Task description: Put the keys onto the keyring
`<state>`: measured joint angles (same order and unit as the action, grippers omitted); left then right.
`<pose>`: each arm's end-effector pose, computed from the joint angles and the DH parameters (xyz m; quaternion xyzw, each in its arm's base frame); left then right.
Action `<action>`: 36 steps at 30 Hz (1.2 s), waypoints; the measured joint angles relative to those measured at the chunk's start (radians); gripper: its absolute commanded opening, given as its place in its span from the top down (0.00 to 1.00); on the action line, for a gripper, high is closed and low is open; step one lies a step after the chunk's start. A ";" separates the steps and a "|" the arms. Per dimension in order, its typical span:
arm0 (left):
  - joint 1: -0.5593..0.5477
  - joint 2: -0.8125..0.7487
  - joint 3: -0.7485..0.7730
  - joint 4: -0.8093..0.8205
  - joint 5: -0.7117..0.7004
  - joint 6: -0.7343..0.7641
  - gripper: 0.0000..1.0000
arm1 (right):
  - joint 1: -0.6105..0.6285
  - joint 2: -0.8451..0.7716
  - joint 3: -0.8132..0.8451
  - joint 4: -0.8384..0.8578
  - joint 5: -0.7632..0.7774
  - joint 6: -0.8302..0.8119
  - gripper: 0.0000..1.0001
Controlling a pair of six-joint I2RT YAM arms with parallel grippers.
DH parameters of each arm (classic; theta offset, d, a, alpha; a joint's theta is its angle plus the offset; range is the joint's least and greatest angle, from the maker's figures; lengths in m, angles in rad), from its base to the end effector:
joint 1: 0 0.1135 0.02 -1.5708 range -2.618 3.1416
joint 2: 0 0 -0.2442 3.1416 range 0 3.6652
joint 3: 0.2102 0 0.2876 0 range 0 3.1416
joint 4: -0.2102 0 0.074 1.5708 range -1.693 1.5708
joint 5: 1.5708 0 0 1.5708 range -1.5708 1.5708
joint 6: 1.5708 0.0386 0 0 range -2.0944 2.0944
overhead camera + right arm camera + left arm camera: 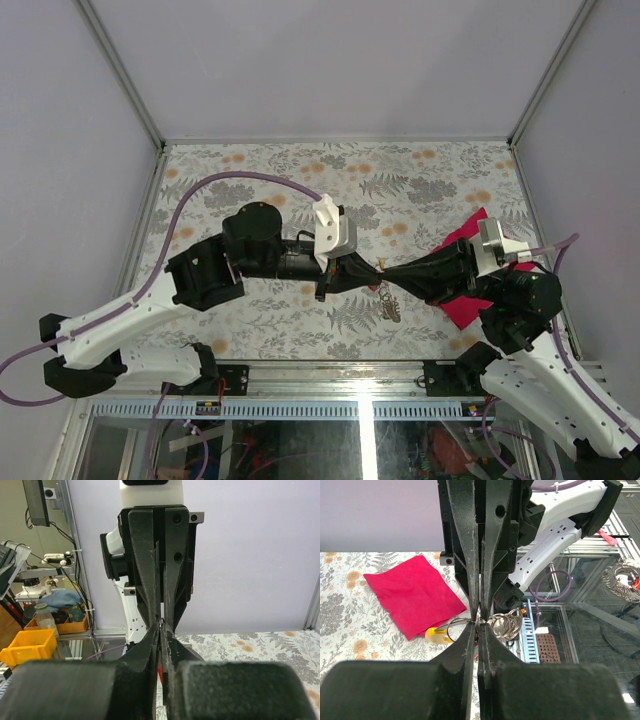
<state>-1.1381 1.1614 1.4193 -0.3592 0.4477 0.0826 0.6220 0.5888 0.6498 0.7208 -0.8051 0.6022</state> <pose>0.1055 -0.2682 0.4563 0.5366 0.5076 -0.4715 0.4818 0.1183 0.1190 0.3971 -0.3652 0.3500 0.6113 0.6087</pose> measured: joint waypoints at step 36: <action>-0.029 0.460 0.664 -0.986 -0.250 0.125 1.00 | 0.000 -0.091 -0.017 -0.515 0.014 -0.363 0.67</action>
<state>-1.1675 1.6211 2.0830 -1.3457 0.1974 0.2073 0.6220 0.4980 0.6327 0.2058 -0.7906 0.2390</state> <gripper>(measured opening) 0.023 0.327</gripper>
